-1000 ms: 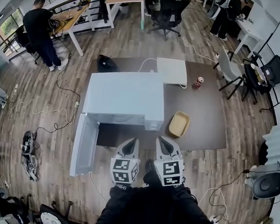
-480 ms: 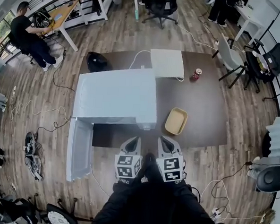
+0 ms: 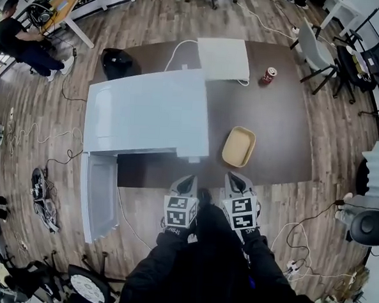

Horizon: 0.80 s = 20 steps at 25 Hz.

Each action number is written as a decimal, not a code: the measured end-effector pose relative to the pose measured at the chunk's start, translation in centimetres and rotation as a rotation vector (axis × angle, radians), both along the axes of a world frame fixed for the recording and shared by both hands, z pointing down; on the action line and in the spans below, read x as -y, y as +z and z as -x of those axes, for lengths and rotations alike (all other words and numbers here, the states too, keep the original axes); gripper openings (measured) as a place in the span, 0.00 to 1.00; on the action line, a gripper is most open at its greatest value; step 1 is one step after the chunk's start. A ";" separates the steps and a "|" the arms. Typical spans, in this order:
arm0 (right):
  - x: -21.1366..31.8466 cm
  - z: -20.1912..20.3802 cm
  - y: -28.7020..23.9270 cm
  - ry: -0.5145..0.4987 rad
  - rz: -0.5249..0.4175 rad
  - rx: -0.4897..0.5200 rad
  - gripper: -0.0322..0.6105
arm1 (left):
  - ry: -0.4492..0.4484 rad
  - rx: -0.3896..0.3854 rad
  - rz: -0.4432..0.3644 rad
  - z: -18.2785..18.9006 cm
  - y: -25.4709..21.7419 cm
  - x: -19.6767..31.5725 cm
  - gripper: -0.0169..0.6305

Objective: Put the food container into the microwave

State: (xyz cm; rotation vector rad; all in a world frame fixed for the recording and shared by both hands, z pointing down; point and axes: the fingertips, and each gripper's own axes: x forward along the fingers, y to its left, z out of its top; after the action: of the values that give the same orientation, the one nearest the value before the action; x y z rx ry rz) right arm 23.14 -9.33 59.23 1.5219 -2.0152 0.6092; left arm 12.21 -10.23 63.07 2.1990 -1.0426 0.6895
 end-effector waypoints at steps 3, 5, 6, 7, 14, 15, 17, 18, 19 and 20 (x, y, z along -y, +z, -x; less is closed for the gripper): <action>0.6 -0.8 2.2 -0.005 0.035 -0.007 0.09 | 0.012 0.011 0.035 -0.6 2.0 0.1 0.08; 1.2 -1.2 3.7 -0.018 0.060 -0.015 0.09 | 0.022 0.020 0.055 -1.1 3.2 0.5 0.08; 1.4 -1.4 4.6 -0.025 0.075 -0.021 0.09 | 0.026 0.023 0.065 -1.4 3.7 0.7 0.08; 1.6 -1.6 5.5 -0.033 0.092 -0.028 0.09 | 0.029 0.026 0.075 -1.6 4.3 0.8 0.08; 2.5 -3.1 10.7 -0.076 0.180 -0.065 0.09 | 0.056 0.053 0.144 -2.0 7.8 0.8 0.08; 2.8 -3.2 11.2 -0.085 0.184 -0.069 0.09 | 0.056 0.055 0.150 -1.9 8.1 0.8 0.08; 3.2 -3.2 12.1 -0.103 0.196 -0.075 0.09 | 0.053 0.058 0.160 -1.8 8.7 0.7 0.08; 3.3 -3.2 12.5 -0.113 0.208 -0.078 0.09 | 0.053 0.060 0.163 -1.7 8.9 0.8 0.08; 3.4 -3.2 12.8 -0.123 0.220 -0.083 0.09 | 0.054 0.062 0.165 -1.8 9.0 0.8 0.08; 3.5 -3.1 13.1 -0.136 0.230 -0.087 0.10 | 0.055 0.064 0.167 -1.8 9.2 0.8 0.08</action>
State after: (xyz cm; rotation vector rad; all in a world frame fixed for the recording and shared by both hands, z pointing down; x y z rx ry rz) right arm 26.25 -12.82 72.36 1.2456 -1.8925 0.6813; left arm 13.99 -11.08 72.23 2.0799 -0.9241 0.8451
